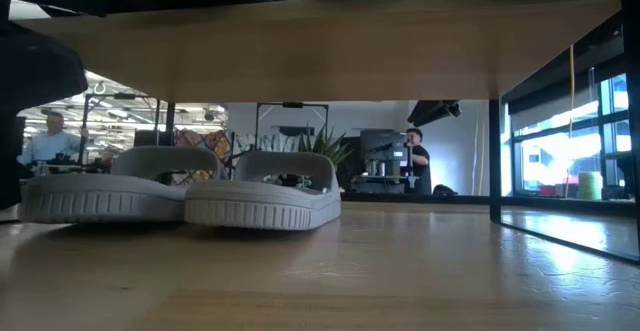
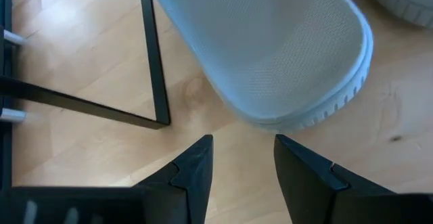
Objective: Pick and place slides into the shelf
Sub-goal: Adjust the white slide under the shelf, then return to Home Position
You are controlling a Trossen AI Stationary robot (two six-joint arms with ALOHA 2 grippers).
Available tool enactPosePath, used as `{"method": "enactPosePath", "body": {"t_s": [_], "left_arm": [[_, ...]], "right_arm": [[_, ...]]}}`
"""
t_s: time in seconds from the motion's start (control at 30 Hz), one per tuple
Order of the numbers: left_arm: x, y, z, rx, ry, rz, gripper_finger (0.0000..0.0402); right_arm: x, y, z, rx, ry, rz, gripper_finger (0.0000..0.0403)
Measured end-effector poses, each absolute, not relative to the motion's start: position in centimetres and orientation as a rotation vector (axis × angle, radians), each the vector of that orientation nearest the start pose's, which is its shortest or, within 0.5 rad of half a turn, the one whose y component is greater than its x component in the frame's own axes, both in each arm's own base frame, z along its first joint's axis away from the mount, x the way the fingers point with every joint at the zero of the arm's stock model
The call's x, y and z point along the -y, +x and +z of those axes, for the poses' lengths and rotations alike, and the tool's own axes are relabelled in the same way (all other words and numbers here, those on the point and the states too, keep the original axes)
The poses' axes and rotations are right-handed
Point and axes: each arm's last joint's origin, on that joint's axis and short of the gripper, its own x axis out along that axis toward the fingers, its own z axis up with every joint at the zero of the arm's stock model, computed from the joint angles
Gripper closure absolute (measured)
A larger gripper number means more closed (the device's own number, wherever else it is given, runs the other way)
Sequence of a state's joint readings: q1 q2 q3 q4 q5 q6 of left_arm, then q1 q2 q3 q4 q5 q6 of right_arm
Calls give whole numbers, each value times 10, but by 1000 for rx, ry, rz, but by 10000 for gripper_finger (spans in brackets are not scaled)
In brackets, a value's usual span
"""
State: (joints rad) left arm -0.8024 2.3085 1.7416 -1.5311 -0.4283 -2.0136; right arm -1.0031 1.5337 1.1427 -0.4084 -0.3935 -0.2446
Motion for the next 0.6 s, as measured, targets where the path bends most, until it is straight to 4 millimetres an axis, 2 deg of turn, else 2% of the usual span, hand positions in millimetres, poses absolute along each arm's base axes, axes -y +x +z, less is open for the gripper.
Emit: {"method": "enactPosePath", "body": {"t_s": [0.17, 0.3, 0.47, 0.6], "left_arm": [[276, 276, 138, -1086, -354, 1234, 254], [292, 270, 146, -1146, -390, 1189, 254], [320, 265, 172, -1187, -426, 1021, 254], [342, 262, 202, -1173, -507, 883, 254]], "right_arm": [[268, 184, 262, -682, 292, -492, 237], [268, 184, 262, -682, 292, -492, 237], [268, 184, 262, -682, 292, -492, 237], [268, 184, 262, -682, 293, -492, 237]]}}
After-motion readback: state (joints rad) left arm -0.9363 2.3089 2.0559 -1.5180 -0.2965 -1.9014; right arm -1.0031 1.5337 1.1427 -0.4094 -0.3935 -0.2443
